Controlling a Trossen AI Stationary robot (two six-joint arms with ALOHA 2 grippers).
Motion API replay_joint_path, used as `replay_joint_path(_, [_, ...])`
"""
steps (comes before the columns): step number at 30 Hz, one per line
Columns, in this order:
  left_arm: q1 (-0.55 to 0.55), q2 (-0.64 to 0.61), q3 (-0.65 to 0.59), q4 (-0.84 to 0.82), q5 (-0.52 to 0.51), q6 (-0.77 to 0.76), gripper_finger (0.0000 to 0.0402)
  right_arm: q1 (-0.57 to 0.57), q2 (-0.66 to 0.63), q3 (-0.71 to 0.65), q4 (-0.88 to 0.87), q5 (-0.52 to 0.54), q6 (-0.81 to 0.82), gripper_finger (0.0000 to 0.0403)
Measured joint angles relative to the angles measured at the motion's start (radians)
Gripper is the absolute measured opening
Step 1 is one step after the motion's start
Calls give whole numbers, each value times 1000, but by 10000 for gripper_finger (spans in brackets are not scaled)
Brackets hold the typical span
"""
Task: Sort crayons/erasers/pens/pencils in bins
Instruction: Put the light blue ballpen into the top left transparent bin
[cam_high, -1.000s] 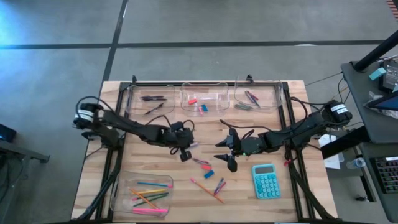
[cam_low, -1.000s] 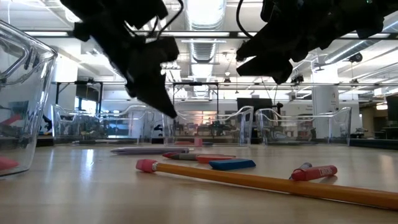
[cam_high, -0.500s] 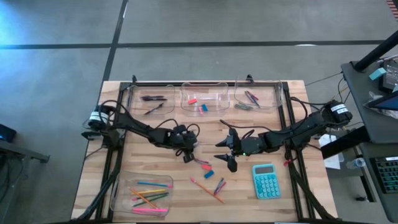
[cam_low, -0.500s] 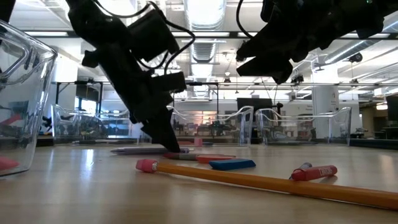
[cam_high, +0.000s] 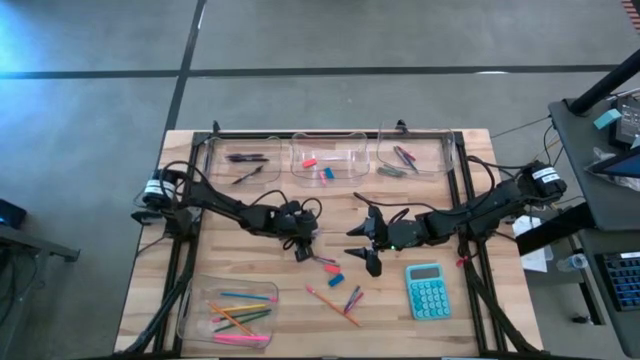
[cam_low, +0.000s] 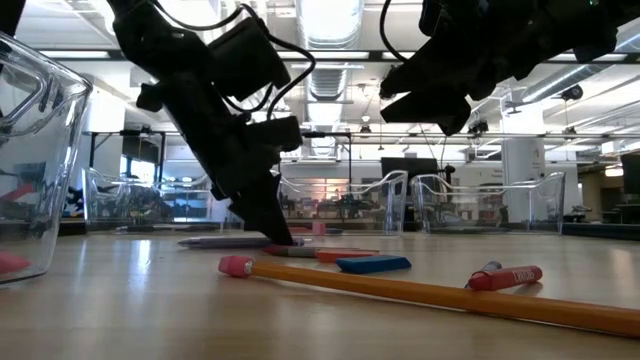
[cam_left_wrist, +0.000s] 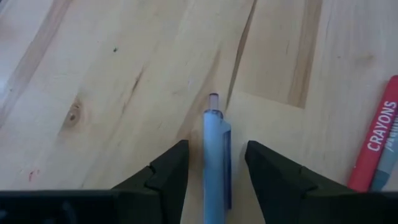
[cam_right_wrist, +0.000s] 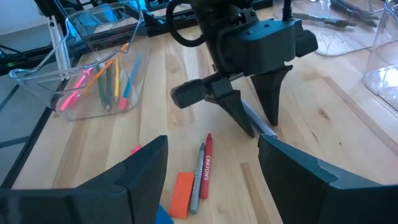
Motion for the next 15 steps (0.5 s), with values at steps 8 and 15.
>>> replay_joint_path(8, [-10, 2, 15, 1, 42, 0, 150, 0, 0, 0, 0, 0, 0, 238])
replay_joint_path(15, [-18, 4, 30, -4, 52, 4, 106, 0, 0, 0, -1, 0, 0, 238])
